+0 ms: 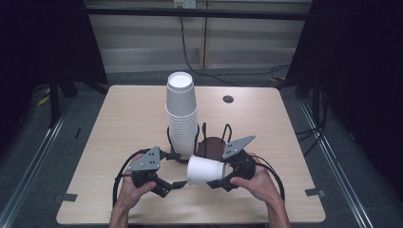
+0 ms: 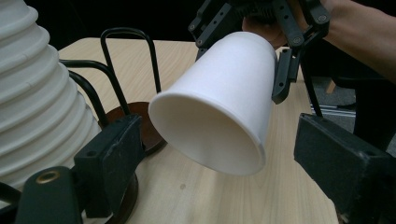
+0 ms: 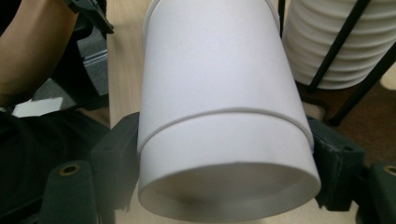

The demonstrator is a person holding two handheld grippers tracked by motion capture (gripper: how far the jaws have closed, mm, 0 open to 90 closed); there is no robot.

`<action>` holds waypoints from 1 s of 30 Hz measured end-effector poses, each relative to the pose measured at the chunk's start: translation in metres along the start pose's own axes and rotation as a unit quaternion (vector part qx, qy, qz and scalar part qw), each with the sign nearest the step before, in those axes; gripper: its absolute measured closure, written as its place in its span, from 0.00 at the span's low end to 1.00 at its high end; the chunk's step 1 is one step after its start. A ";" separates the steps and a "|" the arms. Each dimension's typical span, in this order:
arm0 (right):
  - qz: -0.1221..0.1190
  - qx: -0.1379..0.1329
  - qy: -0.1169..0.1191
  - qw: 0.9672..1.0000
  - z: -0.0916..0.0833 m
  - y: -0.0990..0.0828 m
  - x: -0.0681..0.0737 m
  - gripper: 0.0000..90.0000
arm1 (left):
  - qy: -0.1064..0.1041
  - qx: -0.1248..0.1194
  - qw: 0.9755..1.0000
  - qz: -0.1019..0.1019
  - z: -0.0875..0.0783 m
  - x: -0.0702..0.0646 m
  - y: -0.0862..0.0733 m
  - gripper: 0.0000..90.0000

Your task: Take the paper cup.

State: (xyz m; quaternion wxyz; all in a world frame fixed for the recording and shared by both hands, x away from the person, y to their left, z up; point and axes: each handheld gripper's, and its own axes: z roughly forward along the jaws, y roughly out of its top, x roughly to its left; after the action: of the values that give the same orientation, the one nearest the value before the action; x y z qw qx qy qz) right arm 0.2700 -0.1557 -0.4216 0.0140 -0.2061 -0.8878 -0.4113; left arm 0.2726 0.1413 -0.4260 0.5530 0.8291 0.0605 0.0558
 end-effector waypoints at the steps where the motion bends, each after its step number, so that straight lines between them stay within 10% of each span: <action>1: -0.001 -0.007 -0.003 1.000 0.000 -0.001 0.001 0.26 | 0.000 0.000 1.000 0.000 0.000 0.000 0.000 0.17; 19: -0.001 -0.095 0.008 0.995 0.008 -0.013 0.005 0.26 | 0.000 -0.019 0.999 -0.026 0.000 0.001 -0.010 0.17; 30: 0.004 -0.174 0.040 0.984 0.012 -0.028 0.002 0.26 | -0.008 -0.036 0.999 -0.040 0.001 0.002 -0.015 0.17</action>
State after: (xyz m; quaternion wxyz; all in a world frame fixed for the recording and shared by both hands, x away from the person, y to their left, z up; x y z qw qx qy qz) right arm 0.2597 -0.1627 -0.4494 0.0150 -0.1925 -0.8005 -0.5673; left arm 0.2737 0.1463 -0.4402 0.5850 0.8058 0.0869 0.0297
